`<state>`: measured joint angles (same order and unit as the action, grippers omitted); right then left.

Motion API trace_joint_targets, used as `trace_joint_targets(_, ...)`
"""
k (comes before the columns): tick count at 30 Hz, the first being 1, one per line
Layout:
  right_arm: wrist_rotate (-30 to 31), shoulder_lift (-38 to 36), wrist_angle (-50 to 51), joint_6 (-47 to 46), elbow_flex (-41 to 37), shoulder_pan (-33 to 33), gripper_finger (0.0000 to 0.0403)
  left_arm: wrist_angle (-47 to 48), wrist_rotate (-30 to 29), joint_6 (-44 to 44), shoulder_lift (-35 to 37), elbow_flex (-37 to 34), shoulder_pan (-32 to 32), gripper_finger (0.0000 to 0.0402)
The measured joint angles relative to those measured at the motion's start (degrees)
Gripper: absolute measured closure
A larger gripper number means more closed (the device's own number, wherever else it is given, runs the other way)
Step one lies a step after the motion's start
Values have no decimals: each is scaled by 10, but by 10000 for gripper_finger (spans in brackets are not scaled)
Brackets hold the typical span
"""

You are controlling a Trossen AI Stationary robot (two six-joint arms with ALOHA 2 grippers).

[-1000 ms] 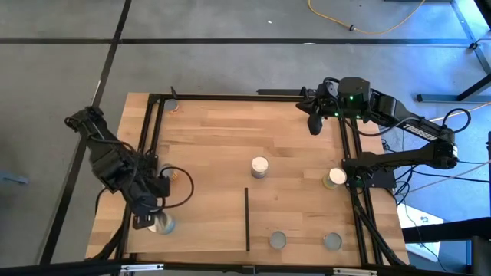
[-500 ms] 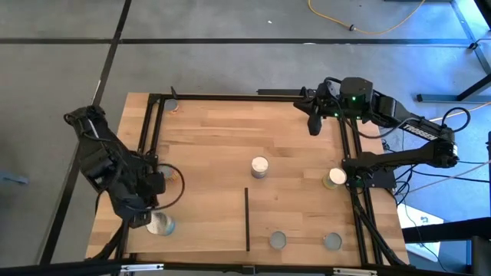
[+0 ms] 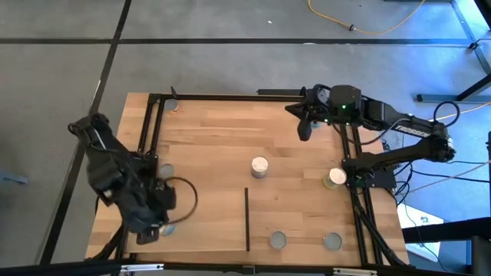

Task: Pick and place cans onto a shelf
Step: Put the left canned tomato on the shelf

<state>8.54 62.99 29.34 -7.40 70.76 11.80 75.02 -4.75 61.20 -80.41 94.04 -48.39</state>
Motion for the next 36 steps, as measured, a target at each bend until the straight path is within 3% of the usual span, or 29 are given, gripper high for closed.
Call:
trace_joint_targets(12,0,23,-24,2,0,-4,399,-1,0,-54,-55,0,10,401)
trace_joint_targets(36,-1,23,-23,2,0,-4,399,41,76,24,-55,-1,-12,401)
